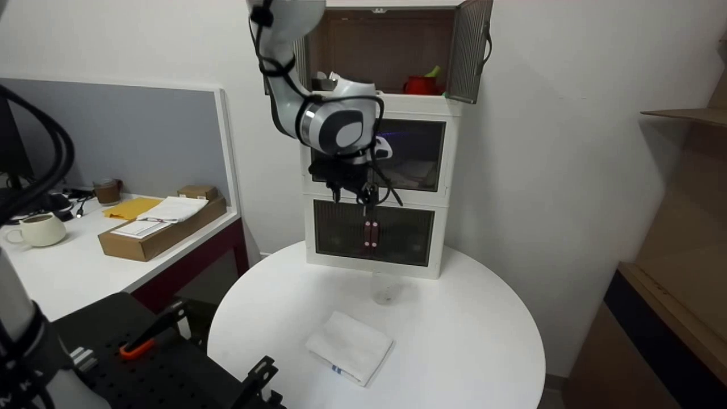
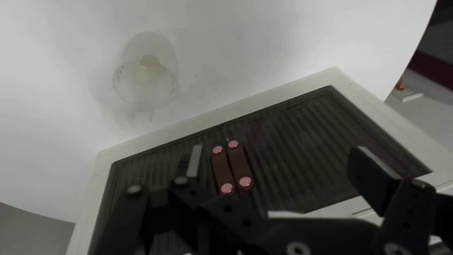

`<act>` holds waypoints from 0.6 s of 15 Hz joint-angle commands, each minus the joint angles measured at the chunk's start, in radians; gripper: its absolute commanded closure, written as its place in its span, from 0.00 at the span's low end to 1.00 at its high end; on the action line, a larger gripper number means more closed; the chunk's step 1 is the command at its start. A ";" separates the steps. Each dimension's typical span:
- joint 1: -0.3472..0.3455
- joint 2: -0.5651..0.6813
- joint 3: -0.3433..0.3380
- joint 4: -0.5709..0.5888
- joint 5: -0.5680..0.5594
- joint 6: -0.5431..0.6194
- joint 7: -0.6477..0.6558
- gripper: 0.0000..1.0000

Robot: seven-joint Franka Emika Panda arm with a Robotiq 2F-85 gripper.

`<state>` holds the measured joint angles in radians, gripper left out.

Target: Remove the jug from the topmost shelf

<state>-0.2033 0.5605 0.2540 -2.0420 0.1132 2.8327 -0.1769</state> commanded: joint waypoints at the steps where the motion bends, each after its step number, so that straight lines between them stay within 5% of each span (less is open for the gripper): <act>1: 0.010 -0.256 -0.019 -0.136 -0.009 -0.195 -0.073 0.00; 5: 0.054 -0.502 -0.087 -0.221 -0.247 -0.339 0.042 0.00; 6: 0.111 -0.563 -0.149 -0.238 -0.288 -0.363 0.044 0.00; 9: 0.130 -0.738 -0.178 -0.287 -0.390 -0.399 0.017 0.00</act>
<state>-0.1178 0.0115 0.1221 -2.2419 -0.2007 2.4772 -0.1576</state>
